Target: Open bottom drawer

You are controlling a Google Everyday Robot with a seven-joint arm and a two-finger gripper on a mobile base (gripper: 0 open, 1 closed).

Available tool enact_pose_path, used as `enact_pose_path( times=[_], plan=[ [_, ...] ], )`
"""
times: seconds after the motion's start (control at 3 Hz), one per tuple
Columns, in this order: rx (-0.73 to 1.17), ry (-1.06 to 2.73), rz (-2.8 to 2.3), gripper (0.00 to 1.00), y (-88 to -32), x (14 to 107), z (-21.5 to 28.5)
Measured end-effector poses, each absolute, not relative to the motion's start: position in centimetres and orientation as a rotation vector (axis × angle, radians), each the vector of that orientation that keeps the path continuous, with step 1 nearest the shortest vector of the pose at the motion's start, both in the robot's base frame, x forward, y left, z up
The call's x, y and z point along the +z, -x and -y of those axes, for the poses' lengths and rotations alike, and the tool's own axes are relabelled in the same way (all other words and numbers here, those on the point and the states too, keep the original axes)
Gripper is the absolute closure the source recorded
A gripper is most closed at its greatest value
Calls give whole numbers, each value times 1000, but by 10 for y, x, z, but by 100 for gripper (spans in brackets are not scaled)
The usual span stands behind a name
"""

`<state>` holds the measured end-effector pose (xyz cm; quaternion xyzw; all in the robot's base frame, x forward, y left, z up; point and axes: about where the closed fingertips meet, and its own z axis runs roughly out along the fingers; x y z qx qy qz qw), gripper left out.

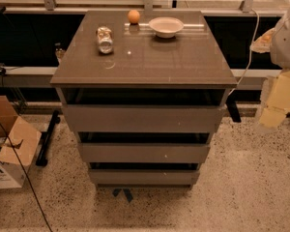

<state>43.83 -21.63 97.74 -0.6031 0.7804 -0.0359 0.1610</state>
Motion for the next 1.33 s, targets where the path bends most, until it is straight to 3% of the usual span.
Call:
enact_pose_path(
  times=[0.67, 1.33],
  plan=[
    [-97, 1711, -2185, 0, -435, 964, 210],
    [50, 1647, -2152, 0, -440, 863, 217]
  ],
)
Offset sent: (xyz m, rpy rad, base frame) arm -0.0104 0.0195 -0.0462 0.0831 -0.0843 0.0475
